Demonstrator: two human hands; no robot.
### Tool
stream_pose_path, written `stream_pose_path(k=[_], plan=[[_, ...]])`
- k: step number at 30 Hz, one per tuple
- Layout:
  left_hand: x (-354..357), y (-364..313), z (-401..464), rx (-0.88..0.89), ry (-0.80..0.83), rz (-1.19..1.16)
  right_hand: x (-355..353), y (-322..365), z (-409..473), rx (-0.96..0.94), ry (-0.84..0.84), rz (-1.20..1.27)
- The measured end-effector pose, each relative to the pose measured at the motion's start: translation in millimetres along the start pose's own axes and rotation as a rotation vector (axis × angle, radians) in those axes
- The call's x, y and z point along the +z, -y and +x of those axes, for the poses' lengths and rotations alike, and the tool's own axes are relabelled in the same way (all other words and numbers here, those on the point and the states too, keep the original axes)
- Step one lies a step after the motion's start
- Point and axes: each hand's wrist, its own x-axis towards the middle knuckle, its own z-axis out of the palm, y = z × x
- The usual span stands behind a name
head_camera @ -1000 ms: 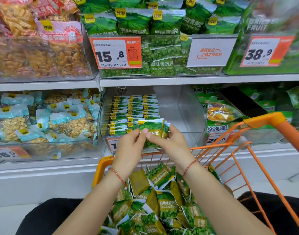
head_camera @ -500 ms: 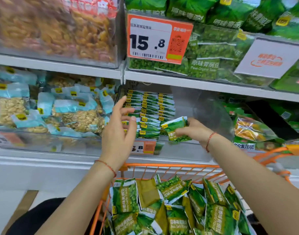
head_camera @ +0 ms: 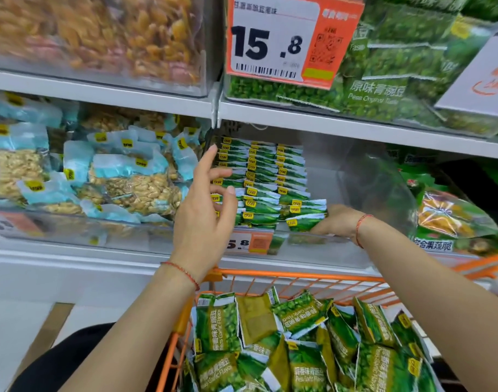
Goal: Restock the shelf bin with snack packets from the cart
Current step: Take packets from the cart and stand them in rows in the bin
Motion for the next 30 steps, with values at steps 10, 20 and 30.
stream_pose_path(k=[10, 20, 30], plan=[[0, 5, 0, 0.025, 0.027, 0.066, 11, 20, 12, 0.108, -0.02, 0.065], [-2, 6, 0, 0.025, 0.051, 0.087, 12, 16, 8, 0.009, -0.074, 0.053], [4, 7, -1, 0.011, 0.068, 0.084, 16, 20, 4, -0.05, -0.081, 0.107]])
